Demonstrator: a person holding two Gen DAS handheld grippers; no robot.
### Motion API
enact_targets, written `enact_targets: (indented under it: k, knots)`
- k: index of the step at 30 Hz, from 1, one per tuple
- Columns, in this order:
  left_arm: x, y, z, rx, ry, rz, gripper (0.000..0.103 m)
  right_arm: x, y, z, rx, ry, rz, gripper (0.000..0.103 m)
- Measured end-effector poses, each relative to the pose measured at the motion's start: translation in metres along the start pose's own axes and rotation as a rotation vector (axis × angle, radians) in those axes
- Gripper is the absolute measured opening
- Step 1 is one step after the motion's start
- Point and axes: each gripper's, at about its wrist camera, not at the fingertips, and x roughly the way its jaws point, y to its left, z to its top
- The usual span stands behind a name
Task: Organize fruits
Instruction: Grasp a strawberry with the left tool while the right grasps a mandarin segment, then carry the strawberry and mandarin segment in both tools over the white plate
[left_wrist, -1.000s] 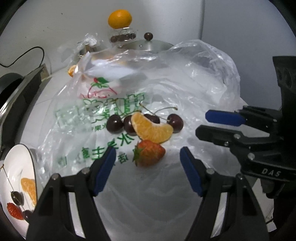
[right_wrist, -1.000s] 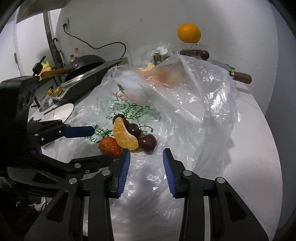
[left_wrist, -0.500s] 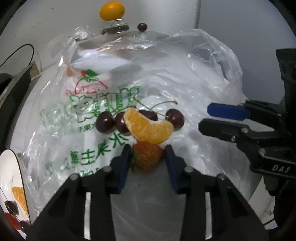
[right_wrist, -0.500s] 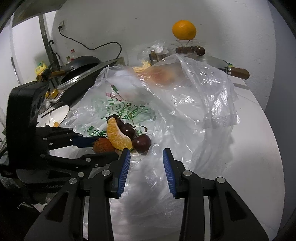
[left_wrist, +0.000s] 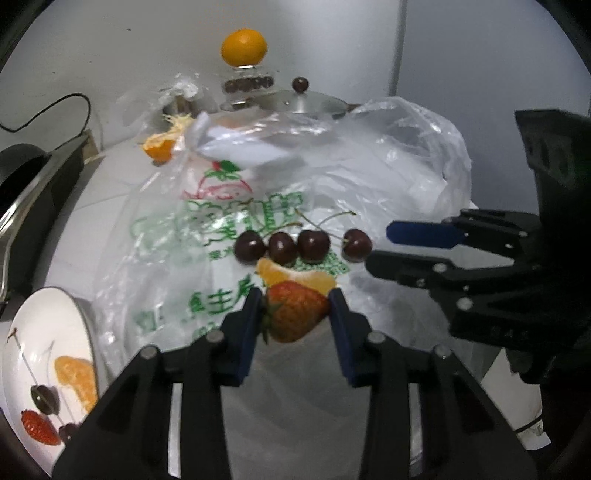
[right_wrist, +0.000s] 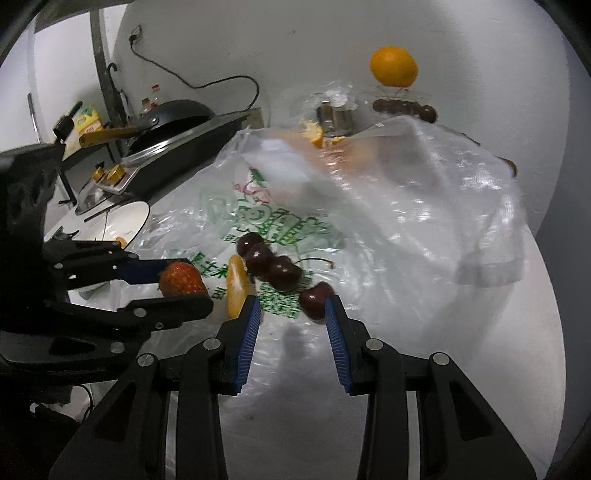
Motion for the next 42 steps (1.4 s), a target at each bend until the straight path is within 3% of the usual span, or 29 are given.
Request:
enact_targets:
  k: [10,25,31,42]
  knots:
    - [-0.022,0.031,-0.016,-0.062,-0.025,0.013,0.037,0.022,0.031,0.01,-0.062,0.055,0.028,0.039]
    - [-0.042,0.061,-0.032,-0.103,-0.045,0.035,0.037,0.06,0.047,0.015,-0.069,0.148,-0.029,0.038]
    - [-0.047,0.063,-0.035,-0.111,-0.054,0.037,0.038,0.058,0.052,0.013,-0.088,0.15,-0.059,0.02]
    - [-0.071,0.061,-0.042,-0.113,-0.09,0.05,0.038,0.036,0.074,0.017,-0.124,0.104,-0.055,0.018]
